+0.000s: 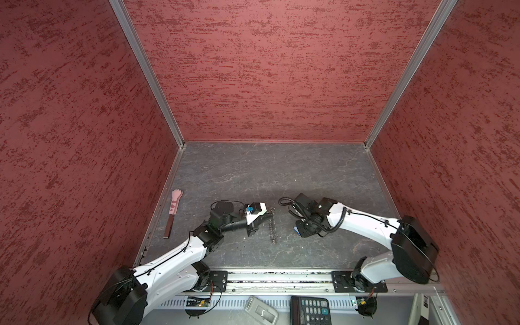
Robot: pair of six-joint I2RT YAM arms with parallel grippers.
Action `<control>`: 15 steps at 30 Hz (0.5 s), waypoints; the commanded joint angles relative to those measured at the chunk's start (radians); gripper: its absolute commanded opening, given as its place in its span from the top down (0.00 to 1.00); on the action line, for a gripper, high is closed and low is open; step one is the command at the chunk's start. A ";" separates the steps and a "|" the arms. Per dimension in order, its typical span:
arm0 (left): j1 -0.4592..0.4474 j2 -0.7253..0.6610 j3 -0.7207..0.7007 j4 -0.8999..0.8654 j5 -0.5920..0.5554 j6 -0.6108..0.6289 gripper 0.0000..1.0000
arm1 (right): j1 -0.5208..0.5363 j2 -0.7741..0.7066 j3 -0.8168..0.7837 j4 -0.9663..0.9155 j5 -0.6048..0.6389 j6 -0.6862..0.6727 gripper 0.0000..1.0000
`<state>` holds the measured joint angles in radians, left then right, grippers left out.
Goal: Attach keys to a key ring
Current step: Move the key to the bottom-center of the table.
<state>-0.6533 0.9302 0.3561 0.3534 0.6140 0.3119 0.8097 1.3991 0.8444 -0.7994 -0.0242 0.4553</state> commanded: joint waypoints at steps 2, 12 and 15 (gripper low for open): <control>-0.008 -0.001 0.002 0.021 -0.006 0.011 1.00 | -0.004 -0.191 -0.150 0.237 0.022 0.078 0.71; -0.007 0.013 0.001 0.029 -0.007 0.013 1.00 | 0.001 -0.426 -0.429 0.509 -0.010 0.201 0.78; -0.008 0.016 0.003 0.032 -0.005 0.013 1.00 | 0.009 -0.453 -0.478 0.550 -0.017 0.232 0.78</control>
<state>-0.6567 0.9451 0.3561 0.3550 0.6033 0.3119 0.8116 0.9703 0.3912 -0.3527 -0.0269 0.6193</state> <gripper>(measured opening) 0.048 0.220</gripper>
